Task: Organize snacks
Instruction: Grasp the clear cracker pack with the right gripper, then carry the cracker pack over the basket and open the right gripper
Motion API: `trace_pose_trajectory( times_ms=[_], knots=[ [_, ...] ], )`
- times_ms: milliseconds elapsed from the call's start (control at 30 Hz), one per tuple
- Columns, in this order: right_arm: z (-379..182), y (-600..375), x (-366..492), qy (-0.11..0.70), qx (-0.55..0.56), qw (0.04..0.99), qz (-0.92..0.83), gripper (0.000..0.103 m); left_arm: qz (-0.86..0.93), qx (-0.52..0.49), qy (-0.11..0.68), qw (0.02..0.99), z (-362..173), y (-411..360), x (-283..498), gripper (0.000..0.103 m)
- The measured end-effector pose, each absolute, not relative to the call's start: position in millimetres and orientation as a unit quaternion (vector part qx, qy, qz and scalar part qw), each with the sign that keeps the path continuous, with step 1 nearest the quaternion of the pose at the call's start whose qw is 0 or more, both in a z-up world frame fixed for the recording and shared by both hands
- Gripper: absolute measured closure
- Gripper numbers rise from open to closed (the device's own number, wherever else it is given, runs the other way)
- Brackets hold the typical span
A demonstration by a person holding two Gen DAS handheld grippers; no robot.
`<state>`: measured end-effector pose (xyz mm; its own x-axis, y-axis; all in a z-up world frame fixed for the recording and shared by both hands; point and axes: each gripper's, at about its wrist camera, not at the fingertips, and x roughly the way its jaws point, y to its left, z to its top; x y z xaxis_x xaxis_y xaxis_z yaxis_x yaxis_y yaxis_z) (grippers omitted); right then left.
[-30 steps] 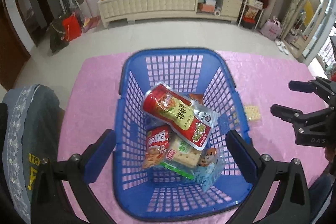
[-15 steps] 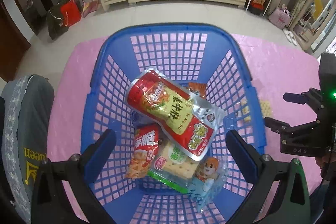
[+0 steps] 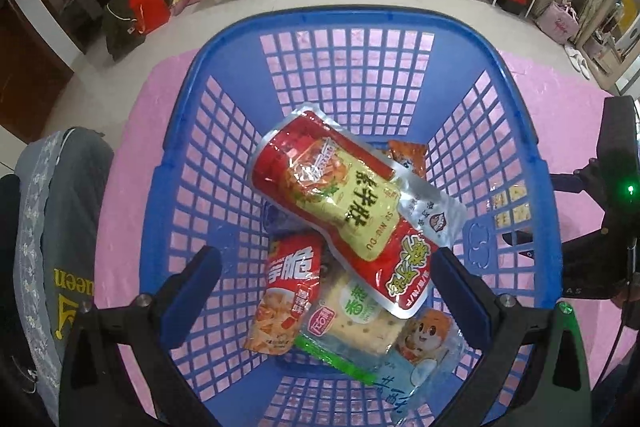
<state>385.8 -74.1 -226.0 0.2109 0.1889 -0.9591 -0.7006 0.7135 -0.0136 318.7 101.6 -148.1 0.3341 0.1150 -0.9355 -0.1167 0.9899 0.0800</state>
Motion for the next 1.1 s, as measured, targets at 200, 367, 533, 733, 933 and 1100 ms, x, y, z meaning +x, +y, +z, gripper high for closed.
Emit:
trace_pose_trajectory(
  times_ms=[200, 367, 533, 733, 933, 1100],
  knots=[
    [-229, -70, 386, 0.549, -0.271, 0.723, 0.321, 0.020, 0.064, -0.011, 0.561, 0.825, -147, 107, 316, 0.000],
    [-238, -71, 386, 0.543, -0.309, 0.713, 0.319, 0.020, 0.062, -0.015, 0.568, 0.821, -151, 110, 319, 0.000],
    [-236, -80, 400, 0.550, -0.266, 0.721, 0.326, 0.033, 0.061, -0.017, 0.569, 0.820, -152, 111, 321, 0.000],
    [-226, -84, 386, 0.524, -0.273, 0.738, 0.325, 0.046, 0.060, -0.008, 0.561, 0.826, -148, 104, 315, 0.000],
    [-193, -97, 357, 0.495, -0.258, 0.771, 0.306, 0.046, 0.044, -0.014, 0.545, 0.837, -135, 102, 306, 0.000],
    [-149, -100, 336, 0.468, -0.240, 0.792, 0.311, 0.046, 0.033, -0.020, 0.526, 0.850, -117, 96, 289, 0.000]
  ],
)
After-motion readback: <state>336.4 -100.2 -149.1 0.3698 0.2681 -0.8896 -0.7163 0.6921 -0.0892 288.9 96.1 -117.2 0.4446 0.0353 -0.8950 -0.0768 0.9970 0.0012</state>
